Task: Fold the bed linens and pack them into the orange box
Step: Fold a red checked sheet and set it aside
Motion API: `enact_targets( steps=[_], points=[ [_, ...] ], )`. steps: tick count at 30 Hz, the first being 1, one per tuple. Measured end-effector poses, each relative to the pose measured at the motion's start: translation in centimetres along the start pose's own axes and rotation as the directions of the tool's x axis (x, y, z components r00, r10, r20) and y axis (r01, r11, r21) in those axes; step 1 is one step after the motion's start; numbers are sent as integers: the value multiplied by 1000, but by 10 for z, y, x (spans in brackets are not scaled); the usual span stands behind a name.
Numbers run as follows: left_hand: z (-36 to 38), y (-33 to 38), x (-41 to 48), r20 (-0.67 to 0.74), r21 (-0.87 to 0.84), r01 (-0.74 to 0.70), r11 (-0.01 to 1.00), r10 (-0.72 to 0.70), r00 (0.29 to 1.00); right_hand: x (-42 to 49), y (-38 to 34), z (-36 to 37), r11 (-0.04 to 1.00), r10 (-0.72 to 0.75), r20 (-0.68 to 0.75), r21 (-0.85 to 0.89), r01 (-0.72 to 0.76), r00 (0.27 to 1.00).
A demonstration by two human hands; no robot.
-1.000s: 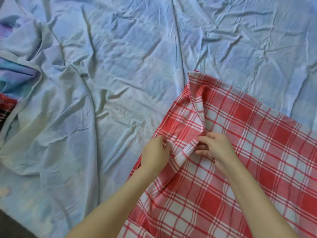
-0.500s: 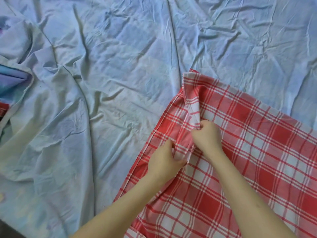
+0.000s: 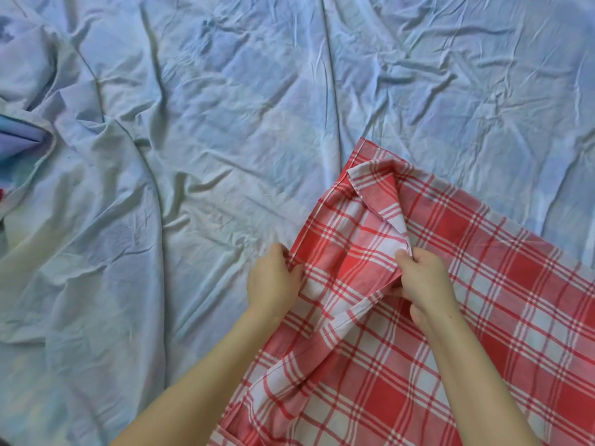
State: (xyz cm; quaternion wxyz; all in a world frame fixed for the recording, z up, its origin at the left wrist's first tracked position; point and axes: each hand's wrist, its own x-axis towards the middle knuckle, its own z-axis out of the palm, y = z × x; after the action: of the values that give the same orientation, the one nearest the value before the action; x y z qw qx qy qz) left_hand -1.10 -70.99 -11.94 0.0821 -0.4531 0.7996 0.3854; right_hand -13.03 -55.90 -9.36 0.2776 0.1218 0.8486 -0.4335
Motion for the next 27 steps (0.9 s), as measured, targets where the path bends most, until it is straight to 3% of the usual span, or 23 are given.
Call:
enact_targets(
  steps=[2,4,7,10,13,15,17,18,20,23,27],
  points=[
    [-5,8,-3,0,-28,-68,997,68,998,-2,-3,8,999,-34,-3,30,34,999],
    [-7,13,-12,-81,-42,-269,962,265,961,-10,-20,18,996,-78,-20,33,79,997],
    [3,13,-32,-78,73,-589,805,593,801,-7,-30,26,988,-154,-78,-26,152,985],
    [20,11,-38,-35,167,-697,697,711,702,5,-25,27,987,-155,-163,-72,145,974],
    [25,9,-38,-3,171,-729,663,740,672,15,-13,20,992,-91,-223,-108,68,971],
    [21,12,-34,-9,24,-615,788,615,788,16,-8,15,995,-55,-228,-89,36,972],
    [9,17,-24,7,-300,-238,924,251,968,15,-6,13,998,-16,-220,-56,4,975],
    [6,17,-14,38,-375,-43,926,62,997,14,-7,13,999,-6,-214,-47,-4,977],
    [0,12,2,87,-253,159,954,-142,986,16,-6,13,999,3,-206,-44,-12,979],
    [-6,8,12,203,-10,95,995,-91,975,16,-9,17,999,4,-188,-51,-14,982],
    [-6,13,18,399,101,115,988,-147,905,15,-14,21,998,-20,-182,-68,8,983]
  ],
)
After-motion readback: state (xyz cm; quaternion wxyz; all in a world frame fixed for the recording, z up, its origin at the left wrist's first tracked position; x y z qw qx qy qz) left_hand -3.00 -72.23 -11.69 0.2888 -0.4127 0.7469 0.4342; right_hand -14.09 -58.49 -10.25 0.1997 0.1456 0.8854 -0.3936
